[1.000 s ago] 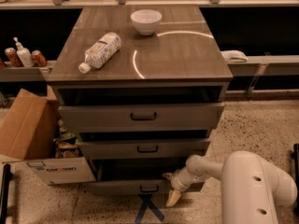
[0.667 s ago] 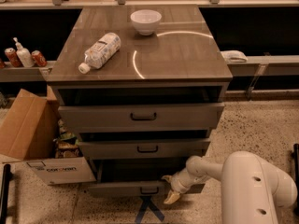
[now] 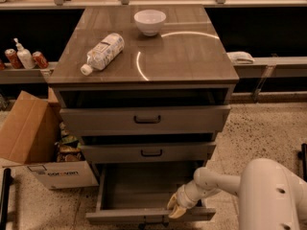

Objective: Open bottom drawer

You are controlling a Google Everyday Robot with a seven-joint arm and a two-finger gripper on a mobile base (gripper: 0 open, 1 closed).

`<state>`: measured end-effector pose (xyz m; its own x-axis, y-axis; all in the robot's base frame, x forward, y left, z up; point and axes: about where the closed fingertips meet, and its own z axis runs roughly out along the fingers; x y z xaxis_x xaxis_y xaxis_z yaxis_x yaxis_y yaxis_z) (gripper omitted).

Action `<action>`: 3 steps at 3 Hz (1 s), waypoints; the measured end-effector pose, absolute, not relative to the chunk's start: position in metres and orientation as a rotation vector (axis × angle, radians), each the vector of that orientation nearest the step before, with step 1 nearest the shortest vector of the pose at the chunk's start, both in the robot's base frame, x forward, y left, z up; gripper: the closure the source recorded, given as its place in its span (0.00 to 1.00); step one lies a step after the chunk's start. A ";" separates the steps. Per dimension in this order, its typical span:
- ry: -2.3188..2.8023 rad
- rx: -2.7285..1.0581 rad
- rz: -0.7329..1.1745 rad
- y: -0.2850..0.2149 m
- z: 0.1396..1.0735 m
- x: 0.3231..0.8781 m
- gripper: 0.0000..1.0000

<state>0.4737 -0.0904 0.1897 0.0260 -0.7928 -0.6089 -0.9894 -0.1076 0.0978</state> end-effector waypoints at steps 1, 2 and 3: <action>1.782 -1.895 0.794 -0.084 0.193 0.445 1.00; 1.782 -1.893 0.796 -0.085 0.193 0.444 0.81; 1.782 -1.893 0.796 -0.085 0.193 0.444 0.58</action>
Offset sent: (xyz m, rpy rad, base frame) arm -0.0247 0.0054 0.0031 0.0541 -0.0097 -0.0192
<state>0.4436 -0.0846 0.1933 0.0144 -0.7524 -0.6585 -0.9926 -0.0903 0.0815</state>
